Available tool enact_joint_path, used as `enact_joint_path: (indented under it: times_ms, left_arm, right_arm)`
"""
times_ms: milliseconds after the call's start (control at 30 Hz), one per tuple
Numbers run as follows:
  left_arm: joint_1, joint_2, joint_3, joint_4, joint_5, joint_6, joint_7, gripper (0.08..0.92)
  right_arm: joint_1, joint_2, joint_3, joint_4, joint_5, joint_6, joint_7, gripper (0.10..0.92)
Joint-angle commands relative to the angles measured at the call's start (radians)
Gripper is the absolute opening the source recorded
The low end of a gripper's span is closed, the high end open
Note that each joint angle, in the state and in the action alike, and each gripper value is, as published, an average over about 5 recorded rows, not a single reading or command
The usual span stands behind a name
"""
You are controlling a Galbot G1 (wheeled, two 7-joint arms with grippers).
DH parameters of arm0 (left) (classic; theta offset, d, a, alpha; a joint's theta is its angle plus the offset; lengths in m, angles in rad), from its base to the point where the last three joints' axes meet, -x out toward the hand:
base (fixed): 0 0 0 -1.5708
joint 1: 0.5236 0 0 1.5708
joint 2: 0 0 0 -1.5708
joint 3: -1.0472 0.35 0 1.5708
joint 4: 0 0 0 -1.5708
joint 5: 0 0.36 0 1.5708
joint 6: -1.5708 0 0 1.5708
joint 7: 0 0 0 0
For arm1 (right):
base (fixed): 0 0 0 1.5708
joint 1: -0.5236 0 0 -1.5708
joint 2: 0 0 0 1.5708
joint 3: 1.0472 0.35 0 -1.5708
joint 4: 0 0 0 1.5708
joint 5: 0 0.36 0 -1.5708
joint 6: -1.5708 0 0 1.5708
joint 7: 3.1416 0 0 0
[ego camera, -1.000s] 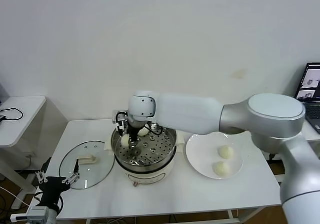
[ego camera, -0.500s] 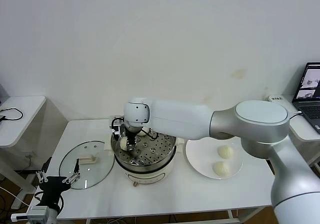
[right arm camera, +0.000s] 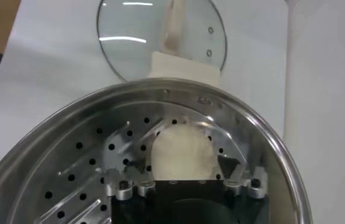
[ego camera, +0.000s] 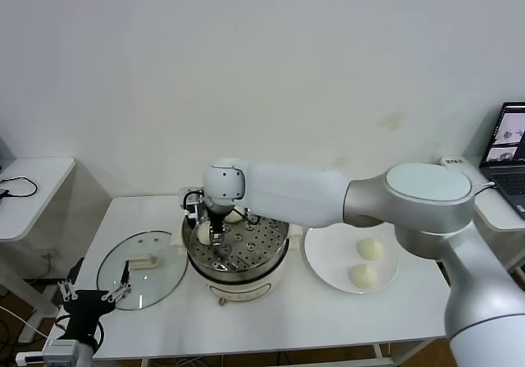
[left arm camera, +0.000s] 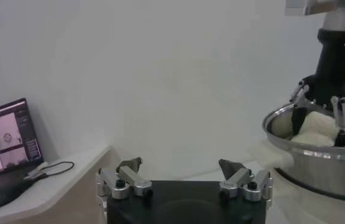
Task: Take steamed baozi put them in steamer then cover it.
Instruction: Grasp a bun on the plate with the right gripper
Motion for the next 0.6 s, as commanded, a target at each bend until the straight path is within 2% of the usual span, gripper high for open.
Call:
enact_joint_path:
  times_ms: [33, 333, 600]
  left_arm:
    - [0.005, 0.003, -0.003, -0.005, 0.000, 0.000, 0.001, 0.823]
    - [0.000, 0.009, 0.005, -0.008, 0.001, 0.002, 0.002, 0.823]
    - [-0.005, 0.017, 0.022, 0.002, 0.008, 0.003, 0.002, 0.823]
  right_arm:
    - [0.132, -0.141, 0.003, 0.089, -0.052, 0.096, -0.175, 0.822]
    - [0.267, -0.460, -0.025, 0.313, -0.084, 0.168, -0.270, 0.823]
    - [0.228, -0.769, -0.034, 0.465, -0.202, 0.229, -0.304, 0.823]
